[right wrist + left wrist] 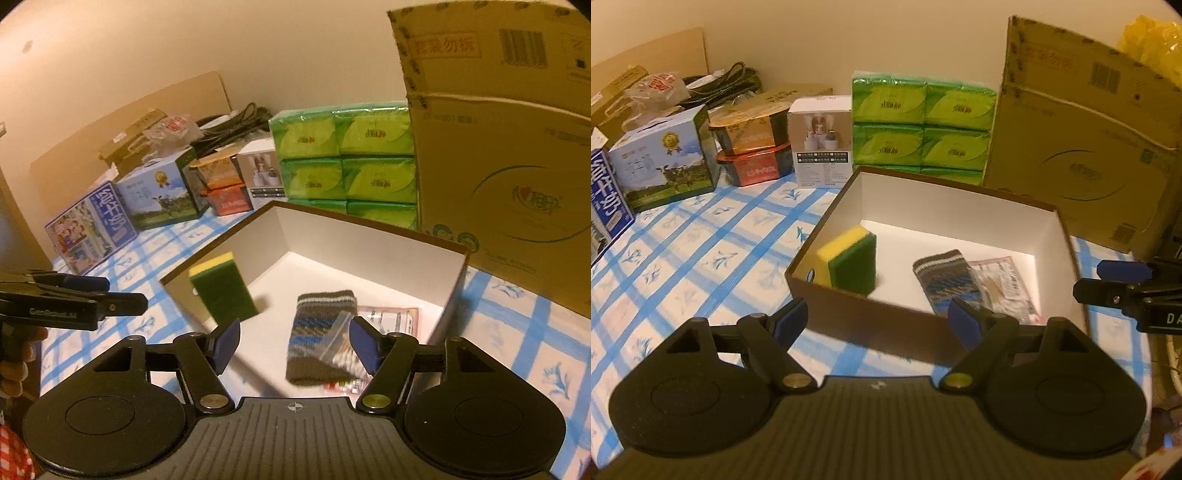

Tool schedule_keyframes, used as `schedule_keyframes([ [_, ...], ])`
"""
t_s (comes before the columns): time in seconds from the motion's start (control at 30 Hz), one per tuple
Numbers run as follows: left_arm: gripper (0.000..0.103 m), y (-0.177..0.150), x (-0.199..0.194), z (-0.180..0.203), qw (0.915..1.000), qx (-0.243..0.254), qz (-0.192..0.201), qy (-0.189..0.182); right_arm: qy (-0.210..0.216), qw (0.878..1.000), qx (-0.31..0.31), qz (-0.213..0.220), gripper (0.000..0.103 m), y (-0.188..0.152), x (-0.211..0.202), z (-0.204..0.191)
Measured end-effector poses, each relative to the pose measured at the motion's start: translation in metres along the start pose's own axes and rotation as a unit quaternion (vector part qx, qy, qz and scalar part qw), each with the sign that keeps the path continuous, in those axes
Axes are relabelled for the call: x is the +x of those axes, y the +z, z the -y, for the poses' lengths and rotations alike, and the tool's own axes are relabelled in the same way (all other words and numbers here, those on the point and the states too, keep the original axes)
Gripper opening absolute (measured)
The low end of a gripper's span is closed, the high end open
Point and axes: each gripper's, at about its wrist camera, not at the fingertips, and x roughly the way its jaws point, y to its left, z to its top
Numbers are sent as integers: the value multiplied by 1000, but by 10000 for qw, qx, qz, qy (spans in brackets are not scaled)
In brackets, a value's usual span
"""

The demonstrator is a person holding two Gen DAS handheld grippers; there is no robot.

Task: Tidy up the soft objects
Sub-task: 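Drop the sponge from the left tool while the right tool releases the swab bag into the box, then move both open tools back over the pile of soft items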

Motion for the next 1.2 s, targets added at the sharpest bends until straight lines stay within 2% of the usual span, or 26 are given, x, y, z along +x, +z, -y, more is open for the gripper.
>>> schedule_keyframes([
  [0.13, 81, -19, -33, 0, 9998, -180, 43, -26, 36, 10000, -38, 31, 67, -14, -26, -6],
  [0.37, 81, -64, -87, -9, 9974, -673, 2, 258, 144, 9999, -1, -9, 68, -44, -69, -13],
  [0.6, 81, -114, -126, -13, 9949, -854, -150, 517, 225, 9995, 61, -201, 69, -78, -99, -21],
  [0.87, 81, -164, -151, -15, 9901, -1181, -355, 666, 292, 9985, -80, -449, 69, -113, -116, -37],
  [1.2, 81, -201, -162, -15, 9853, -1380, -485, 888, 512, 9953, -358, -744, 69, -151, -123, -62],
])
